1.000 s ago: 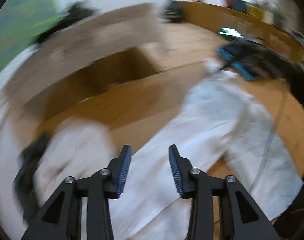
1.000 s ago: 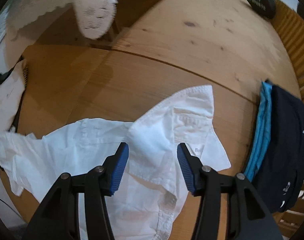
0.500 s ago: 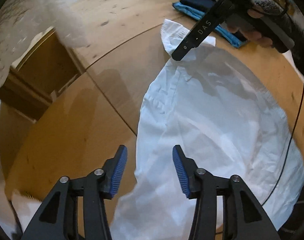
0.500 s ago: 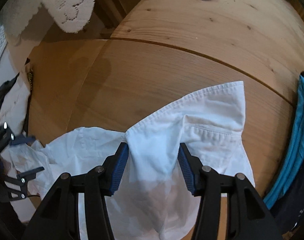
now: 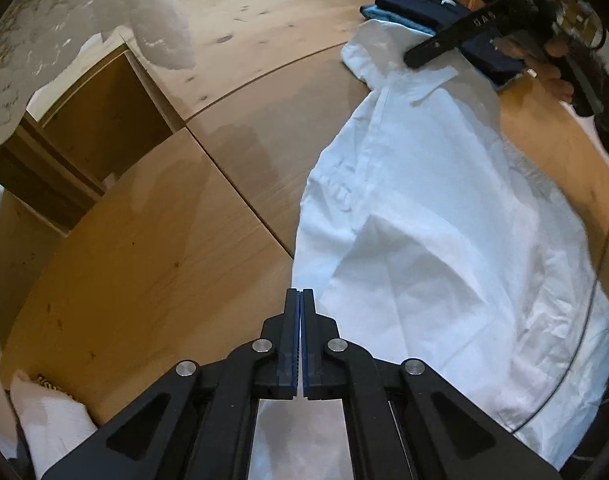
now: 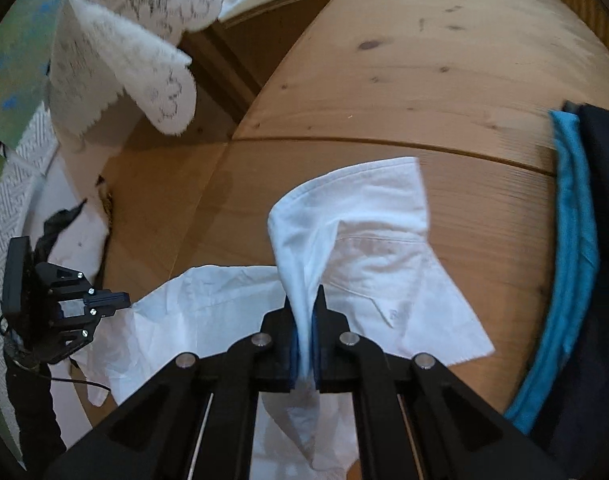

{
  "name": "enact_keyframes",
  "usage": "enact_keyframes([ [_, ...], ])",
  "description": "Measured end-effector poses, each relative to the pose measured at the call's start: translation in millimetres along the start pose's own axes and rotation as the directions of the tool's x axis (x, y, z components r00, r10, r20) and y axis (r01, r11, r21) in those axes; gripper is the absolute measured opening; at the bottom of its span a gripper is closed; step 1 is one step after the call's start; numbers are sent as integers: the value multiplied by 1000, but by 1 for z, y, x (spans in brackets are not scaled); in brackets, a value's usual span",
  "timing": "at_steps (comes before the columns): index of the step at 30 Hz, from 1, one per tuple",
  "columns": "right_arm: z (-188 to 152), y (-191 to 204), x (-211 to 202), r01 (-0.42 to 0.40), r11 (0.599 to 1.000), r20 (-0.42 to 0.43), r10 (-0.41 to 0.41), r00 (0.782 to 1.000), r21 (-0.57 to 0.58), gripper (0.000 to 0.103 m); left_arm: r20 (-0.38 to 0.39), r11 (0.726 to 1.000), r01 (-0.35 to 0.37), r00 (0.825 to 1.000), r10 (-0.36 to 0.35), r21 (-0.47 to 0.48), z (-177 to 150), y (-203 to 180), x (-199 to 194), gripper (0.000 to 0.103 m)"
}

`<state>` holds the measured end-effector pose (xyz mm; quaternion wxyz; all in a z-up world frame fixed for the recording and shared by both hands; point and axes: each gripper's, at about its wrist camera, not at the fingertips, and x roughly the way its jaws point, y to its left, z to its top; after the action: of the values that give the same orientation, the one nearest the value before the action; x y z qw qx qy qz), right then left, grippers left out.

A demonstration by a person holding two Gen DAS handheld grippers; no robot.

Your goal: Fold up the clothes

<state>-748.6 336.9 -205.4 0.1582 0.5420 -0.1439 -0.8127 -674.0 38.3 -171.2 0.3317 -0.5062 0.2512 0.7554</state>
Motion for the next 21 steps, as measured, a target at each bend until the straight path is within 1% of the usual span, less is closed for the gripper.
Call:
enact_keyframes([
  [1,-1,-4,-4,-2,1000,14,2,1000,4,5,8,1000,5,1000,-5,4,2,-1,-2,2],
  [2,-2,-6,-3,-5,1000,13,4,1000,9,5,12,1000,14,1000,-14,11,5,-4,-3,18],
  [3,-2,-8,0,-7,1000,6,7,1000,16,5,16,1000,12,1000,-13,28,11,-9,-2,49],
  [4,-2,-10,3,-10,1000,-1,10,1000,23,5,23,998,-2,1000,1,58,15,-14,-2,61],
  [5,-2,-10,3,-14,1000,3,14,1000,22,5,30,996,-16,999,14,88,20,-20,-1,67],
  [7,-4,-8,0,-22,1000,20,22,1000,13,5,34,991,-38,999,33,131,28,-28,3,66],
  [8,-4,-7,0,-29,1000,27,29,999,10,5,31,990,-31,999,27,137,33,-29,6,66],
  [10,-3,-8,0,-35,999,29,35,999,13,5,13,992,12,1000,-14,129,39,-27,15,66],
  [11,-2,-9,0,-37,999,27,36,999,16,5,-3,992,31,1000,-30,119,41,-26,20,60],
  [12,-2,-10,1,-36,999,28,36,999,20,5,-20,993,49,999,-47,107,41,-26,26,29],
  [13,-1,-11,2,-36,999,31,35,999,23,5,-33,993,65,998,-62,95,41,-26,30,13],
  [14,-1,-11,2,-36,999,33,35,999,24,5,-36,993,71,997,-68,92,39,-26,32,3],
  [15,-2,-12,2,-36,999,41,35,999,24,5,-29,993,65,998,-62,99,37,-28,31,1],
  [18,-4,-13,-4,-44,999,83,42,996,23,5,0,994,44,999,-45,96,29,-29,23,1],
  [21,-8,-14,-17,-69,997,148,67,987,15,5,66,997,0,998,-5,81,22,-26,0,1],
])
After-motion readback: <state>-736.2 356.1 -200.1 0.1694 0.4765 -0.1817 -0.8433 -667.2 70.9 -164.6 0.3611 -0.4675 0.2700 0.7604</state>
